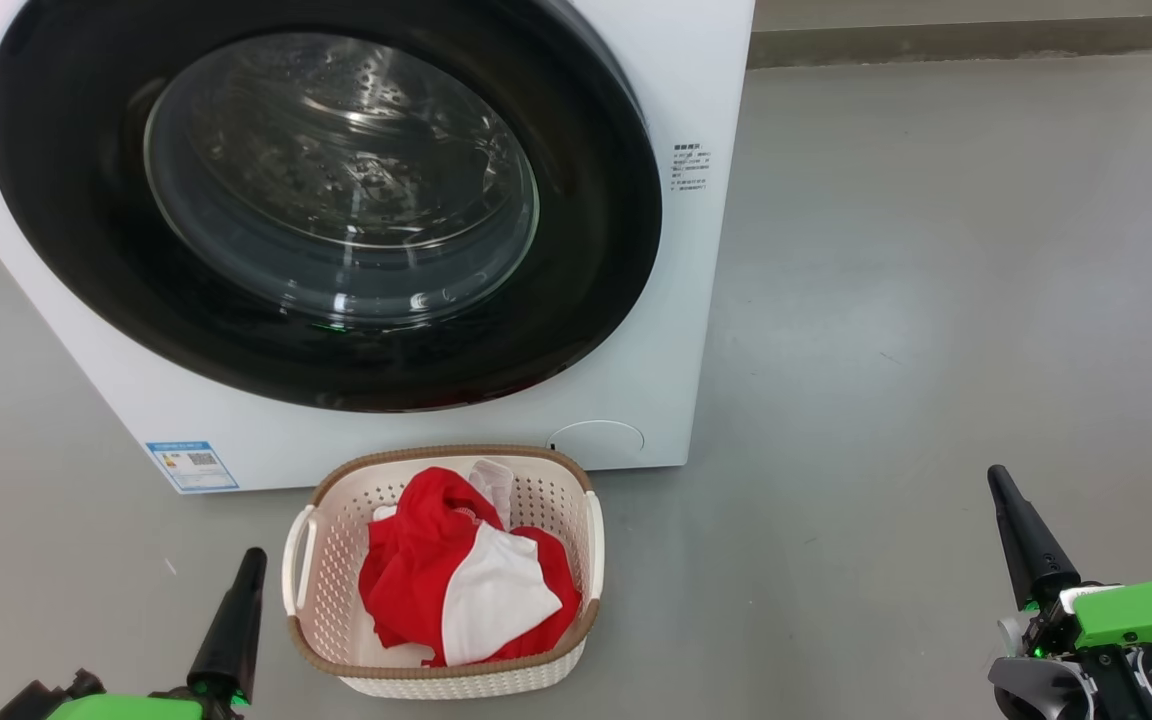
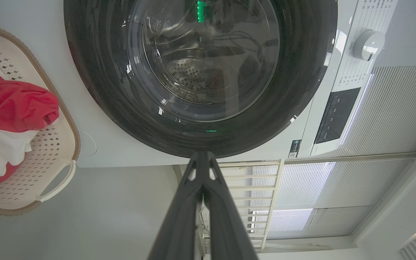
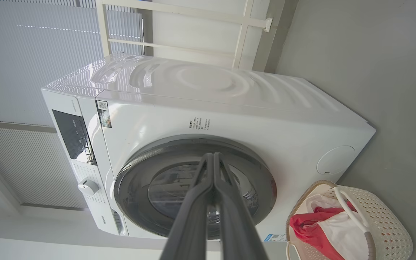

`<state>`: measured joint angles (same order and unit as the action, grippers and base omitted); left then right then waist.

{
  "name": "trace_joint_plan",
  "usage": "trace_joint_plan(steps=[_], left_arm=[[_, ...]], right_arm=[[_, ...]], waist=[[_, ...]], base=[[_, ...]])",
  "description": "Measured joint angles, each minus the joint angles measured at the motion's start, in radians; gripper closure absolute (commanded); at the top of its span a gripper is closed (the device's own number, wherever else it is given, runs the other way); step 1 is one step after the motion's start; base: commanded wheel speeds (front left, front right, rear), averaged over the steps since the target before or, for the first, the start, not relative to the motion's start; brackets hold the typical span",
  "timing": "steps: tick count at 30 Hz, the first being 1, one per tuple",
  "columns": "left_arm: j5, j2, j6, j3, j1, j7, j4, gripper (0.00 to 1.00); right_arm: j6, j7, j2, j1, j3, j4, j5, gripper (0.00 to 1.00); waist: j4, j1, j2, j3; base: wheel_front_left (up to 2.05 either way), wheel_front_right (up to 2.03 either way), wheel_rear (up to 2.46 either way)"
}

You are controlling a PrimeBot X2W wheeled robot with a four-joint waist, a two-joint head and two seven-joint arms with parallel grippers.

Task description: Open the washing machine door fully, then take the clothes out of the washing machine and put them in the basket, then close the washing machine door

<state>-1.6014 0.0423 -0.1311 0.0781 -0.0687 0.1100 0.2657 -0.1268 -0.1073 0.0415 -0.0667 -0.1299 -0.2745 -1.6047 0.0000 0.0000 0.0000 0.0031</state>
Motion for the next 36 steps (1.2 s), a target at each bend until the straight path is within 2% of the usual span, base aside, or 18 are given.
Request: trace_joint_plan(steps=[36], left_arm=[[0.000,0.000,0.000,0.000,0.000,0.000,0.000,1.00]], right_arm=[[0.000,0.000,0.000,0.000,0.000,0.000,0.000,1.00]], waist=[[0.000,0.0000,0.0000,0.000]], base=[[0.00,0.00,0.00]])
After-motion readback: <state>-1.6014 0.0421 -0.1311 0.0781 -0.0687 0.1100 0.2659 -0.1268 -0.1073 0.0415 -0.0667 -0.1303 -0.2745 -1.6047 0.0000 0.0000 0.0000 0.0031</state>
